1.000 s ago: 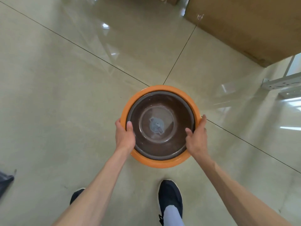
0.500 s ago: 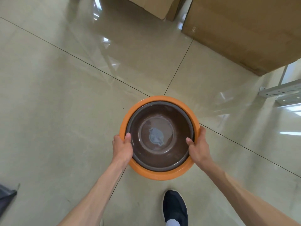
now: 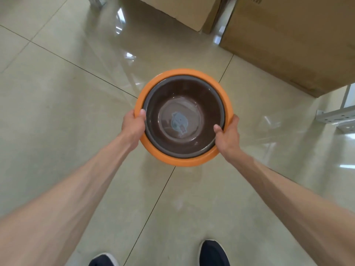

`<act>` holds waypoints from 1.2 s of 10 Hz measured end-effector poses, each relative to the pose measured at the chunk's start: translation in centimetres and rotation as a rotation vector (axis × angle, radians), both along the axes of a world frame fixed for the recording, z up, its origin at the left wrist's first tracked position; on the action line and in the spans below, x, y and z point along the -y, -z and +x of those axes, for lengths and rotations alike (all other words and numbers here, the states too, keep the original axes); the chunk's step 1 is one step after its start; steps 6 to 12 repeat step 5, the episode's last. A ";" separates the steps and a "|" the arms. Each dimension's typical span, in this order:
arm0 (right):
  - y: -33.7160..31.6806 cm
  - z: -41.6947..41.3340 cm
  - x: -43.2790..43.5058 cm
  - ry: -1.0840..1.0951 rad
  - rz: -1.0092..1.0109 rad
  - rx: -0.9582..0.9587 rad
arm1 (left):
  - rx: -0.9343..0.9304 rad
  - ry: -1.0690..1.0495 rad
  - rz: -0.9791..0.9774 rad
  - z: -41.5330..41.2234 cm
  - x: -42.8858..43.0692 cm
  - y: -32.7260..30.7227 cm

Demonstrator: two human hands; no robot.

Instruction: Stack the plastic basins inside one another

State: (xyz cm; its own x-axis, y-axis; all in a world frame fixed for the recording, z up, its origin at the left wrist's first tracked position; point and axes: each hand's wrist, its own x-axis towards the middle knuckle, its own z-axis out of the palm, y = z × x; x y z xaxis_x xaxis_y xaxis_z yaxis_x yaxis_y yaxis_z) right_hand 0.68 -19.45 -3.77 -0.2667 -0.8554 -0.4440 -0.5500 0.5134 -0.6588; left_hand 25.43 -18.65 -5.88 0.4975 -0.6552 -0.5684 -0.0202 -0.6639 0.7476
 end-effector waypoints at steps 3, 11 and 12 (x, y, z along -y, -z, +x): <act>3.0 -0.5 3.0 0.049 0.024 -0.081 | 0.022 0.035 0.060 -1.3 2.6 2.4; 2.2 -0.7 3.7 0.050 0.155 -0.078 | -0.002 0.162 0.132 -0.4 2.7 2.3; 2.2 -0.7 3.7 0.050 0.155 -0.078 | -0.002 0.162 0.132 -0.4 2.7 2.3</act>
